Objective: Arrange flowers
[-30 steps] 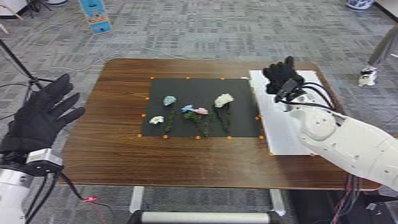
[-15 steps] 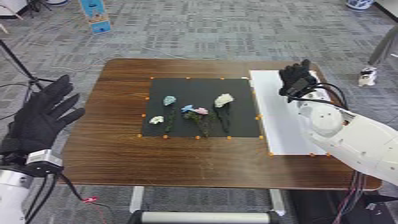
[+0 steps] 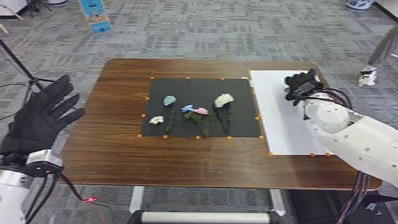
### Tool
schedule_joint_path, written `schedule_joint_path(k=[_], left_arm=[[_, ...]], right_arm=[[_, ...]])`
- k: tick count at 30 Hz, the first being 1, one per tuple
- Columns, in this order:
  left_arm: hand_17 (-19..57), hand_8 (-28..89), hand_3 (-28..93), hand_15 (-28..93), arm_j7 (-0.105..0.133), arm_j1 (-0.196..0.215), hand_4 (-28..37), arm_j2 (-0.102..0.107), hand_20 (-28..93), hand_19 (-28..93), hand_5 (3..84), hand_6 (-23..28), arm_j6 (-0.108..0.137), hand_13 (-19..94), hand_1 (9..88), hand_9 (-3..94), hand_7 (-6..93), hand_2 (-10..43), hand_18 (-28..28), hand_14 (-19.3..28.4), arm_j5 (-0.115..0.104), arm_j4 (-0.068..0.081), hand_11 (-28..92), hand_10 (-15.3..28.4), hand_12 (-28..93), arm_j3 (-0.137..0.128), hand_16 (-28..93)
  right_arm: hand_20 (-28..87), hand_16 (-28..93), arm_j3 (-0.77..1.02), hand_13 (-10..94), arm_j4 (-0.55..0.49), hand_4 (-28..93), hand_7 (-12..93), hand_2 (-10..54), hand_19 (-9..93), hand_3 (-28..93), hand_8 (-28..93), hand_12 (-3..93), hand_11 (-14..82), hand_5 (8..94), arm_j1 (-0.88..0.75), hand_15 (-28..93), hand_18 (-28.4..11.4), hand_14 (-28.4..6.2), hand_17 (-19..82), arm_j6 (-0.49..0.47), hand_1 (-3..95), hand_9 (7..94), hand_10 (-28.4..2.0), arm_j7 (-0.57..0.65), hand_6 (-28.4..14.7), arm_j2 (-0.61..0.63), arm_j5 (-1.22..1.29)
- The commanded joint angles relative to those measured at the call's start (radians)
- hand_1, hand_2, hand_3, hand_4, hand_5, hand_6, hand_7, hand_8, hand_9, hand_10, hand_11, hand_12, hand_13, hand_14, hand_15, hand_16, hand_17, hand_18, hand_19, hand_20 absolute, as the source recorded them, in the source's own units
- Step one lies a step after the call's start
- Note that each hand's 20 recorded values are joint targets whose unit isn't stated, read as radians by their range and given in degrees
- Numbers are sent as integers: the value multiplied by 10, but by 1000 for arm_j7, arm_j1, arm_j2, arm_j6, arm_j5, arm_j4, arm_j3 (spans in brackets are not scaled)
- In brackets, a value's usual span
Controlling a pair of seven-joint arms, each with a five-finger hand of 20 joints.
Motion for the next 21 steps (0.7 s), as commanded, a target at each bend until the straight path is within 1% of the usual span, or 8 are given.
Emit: schedule_joint_path(k=[1, 4, 6, 7, 9, 11, 14, 21], left_arm=[[-127, -86, 520, 84, -6, -4, -283, 0, 62, 364, 228, 18, -3, 124, 299, 168, 147, -86, 203, 129, -8, -1, 96, 84, 180, 3, 45], [-126, -87, 523, 84, -5, -6, -283, 1, 62, 364, 228, 18, -5, 125, 297, 168, 147, -86, 204, 129, -9, 0, 96, 84, 180, 5, 45], [-127, -86, 521, 85, -7, -2, -283, -1, 62, 364, 228, 18, -5, 124, 298, 168, 147, -85, 204, 129, -7, -2, 96, 84, 180, 2, 45], [-127, -87, 521, 85, -6, -2, -283, -1, 62, 364, 228, 17, -6, 124, 299, 168, 147, -84, 204, 130, -8, -2, 96, 84, 180, 2, 45], [-127, -87, 524, 85, -8, 2, -283, -1, 62, 365, 228, 17, -5, 124, 296, 168, 147, -85, 204, 130, -7, -4, 96, 84, 180, -2, 45], [-127, -87, 522, 86, -7, 6, -283, -2, 62, 365, 228, 18, -6, 124, 297, 168, 148, -85, 204, 130, -10, -4, 95, 84, 180, -5, 45], [-126, -87, 520, 87, -6, 9, -283, -4, 62, 364, 229, 18, -5, 124, 299, 168, 148, -84, 203, 130, -9, -6, 96, 84, 180, -6, 44], [-127, -87, 522, 88, -6, -2, -283, 4, 62, 365, 229, 18, -8, 124, 298, 168, 149, -85, 204, 129, -10, -2, 98, 85, 179, -7, 44]], right_arm=[[465, 271, -13, 427, 25, -283, 306, -95, 651, 823, -148, 151, 164, 429, 3, 646, -167, -60, 164, 5, 355, 535, -56, -5, 20, -18, -22], [472, 291, -20, 496, 48, -283, 340, -95, 662, 826, -169, 156, 200, 489, 3, 668, -162, -47, 180, 9, 371, 619, -47, 6, 45, -30, -23], [478, 315, -23, 526, 58, -283, 387, -95, 665, 824, -139, 201, 235, 532, -3, 682, -158, -43, 188, 36, 392, 677, -45, 5, 61, -30, -4], [483, 375, -22, 536, 57, -283, 433, -95, 668, 786, -65, 311, 176, 537, -5, 679, -157, -41, 194, 34, 428, 722, -33, 10, 59, -28, -8], [487, 455, -31, 559, 59, -282, 505, -95, 676, 778, -11, 409, 151, 575, -6, 657, -155, -23, 209, 71, 479, 782, -25, 4, 59, -23, 2], [490, 500, -34, 575, 49, -282, 533, -95, 684, 784, 20, 455, 177, 610, -7, 650, -155, -14, 224, 85, 513, 811, -22, -3, 57, -16, 11], [490, 515, -22, 594, 14, -283, 533, -95, 687, 787, 38, 469, 199, 659, -16, 660, -154, -19, 236, 99, 531, 828, -26, -19, 49, -10, 26], [490, 515, -13, 595, -168, -283, 523, -95, 685, 803, 31, 467, 204, 685, -28, 674, -154, -29, 237, 164, 528, 837, -29, -92, 50, 16, 31]])
